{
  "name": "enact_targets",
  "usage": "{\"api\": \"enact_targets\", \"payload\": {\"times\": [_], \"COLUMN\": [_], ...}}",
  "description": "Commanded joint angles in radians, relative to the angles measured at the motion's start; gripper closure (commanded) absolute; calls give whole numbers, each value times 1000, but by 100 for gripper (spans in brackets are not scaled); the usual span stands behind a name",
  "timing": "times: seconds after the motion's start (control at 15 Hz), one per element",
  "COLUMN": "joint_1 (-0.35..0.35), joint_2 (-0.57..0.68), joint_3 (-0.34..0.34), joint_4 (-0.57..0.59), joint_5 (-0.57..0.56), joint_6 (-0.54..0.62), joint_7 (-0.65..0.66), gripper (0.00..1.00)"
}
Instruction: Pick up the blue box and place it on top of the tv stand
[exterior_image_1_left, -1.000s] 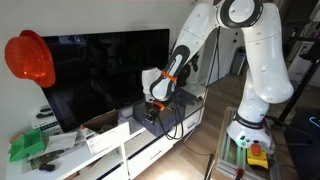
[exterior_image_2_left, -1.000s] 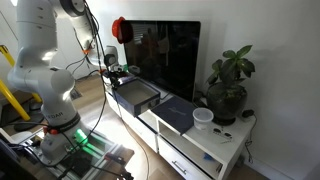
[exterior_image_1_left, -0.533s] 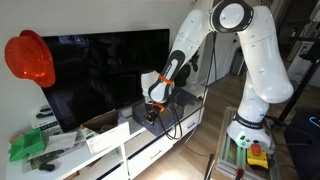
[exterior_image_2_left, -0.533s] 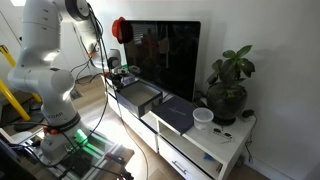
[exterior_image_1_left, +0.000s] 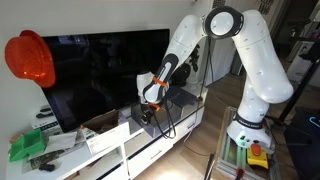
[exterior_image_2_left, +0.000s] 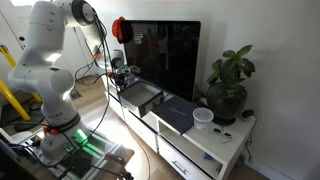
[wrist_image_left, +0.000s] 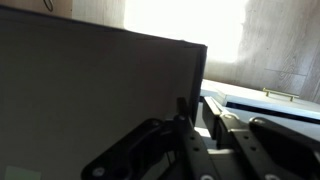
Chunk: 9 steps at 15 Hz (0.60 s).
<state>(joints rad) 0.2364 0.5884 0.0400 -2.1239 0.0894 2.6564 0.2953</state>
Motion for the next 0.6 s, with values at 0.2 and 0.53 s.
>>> {"api": "enact_targets", "payload": {"times": [0.2,0.53], "joint_1": [-33,-25], "joint_2": [-66,-217], "joint_3": [32,-25], "joint_4": [30,-19], "joint_5": [-17,-127], "joint_6": [-53,-195], "joint_7": [-107,-141], "gripper": [23,0]}}
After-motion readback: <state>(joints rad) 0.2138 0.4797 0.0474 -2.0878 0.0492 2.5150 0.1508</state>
